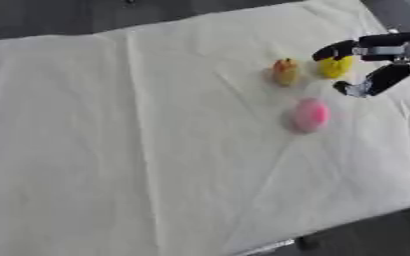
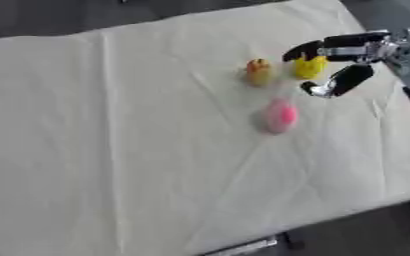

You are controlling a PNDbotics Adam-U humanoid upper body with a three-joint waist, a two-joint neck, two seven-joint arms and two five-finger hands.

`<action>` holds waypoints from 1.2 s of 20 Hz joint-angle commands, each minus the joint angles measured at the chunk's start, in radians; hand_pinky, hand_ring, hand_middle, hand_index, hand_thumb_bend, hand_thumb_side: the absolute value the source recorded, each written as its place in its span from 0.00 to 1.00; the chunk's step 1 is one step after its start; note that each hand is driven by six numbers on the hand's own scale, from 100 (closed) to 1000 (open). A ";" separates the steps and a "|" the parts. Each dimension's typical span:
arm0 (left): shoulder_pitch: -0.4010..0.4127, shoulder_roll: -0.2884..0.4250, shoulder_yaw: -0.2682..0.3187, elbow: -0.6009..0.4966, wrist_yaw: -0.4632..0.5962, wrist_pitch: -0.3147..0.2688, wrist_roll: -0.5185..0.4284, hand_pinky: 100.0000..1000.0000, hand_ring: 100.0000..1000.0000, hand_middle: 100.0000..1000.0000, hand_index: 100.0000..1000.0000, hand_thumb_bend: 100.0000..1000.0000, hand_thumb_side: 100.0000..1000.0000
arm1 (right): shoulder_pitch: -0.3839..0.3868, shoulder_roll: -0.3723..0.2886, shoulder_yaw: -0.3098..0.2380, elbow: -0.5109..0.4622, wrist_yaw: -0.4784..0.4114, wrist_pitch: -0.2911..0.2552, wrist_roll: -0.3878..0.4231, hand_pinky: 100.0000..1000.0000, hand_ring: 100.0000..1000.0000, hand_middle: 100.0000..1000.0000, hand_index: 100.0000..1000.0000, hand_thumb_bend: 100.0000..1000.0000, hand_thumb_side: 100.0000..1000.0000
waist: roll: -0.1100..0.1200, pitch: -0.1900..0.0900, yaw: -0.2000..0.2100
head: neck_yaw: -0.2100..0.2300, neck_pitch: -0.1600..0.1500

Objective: Pick up the objects with one hand, pass them to the other hand, and then place them into the box on the other side of the table.

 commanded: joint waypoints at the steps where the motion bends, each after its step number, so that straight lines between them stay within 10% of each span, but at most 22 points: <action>1: -0.005 0.033 0.000 -0.009 0.001 -0.001 -0.004 0.78 0.81 0.91 0.84 0.02 0.84 | -0.015 -0.020 -0.004 -0.007 0.017 -0.105 0.108 0.92 1.00 0.95 1.00 0.04 0.41 | -0.014 -0.041 -0.002 | 0.005 -0.002; 24: 0.002 0.032 -0.005 -0.006 0.001 -0.002 -0.011 0.78 0.82 0.91 0.84 0.02 0.84 | 0.037 0.026 0.004 -0.058 0.097 -0.076 0.019 0.92 0.90 0.74 1.00 0.05 0.41 | -0.017 -0.051 -0.012 | 0.008 -0.002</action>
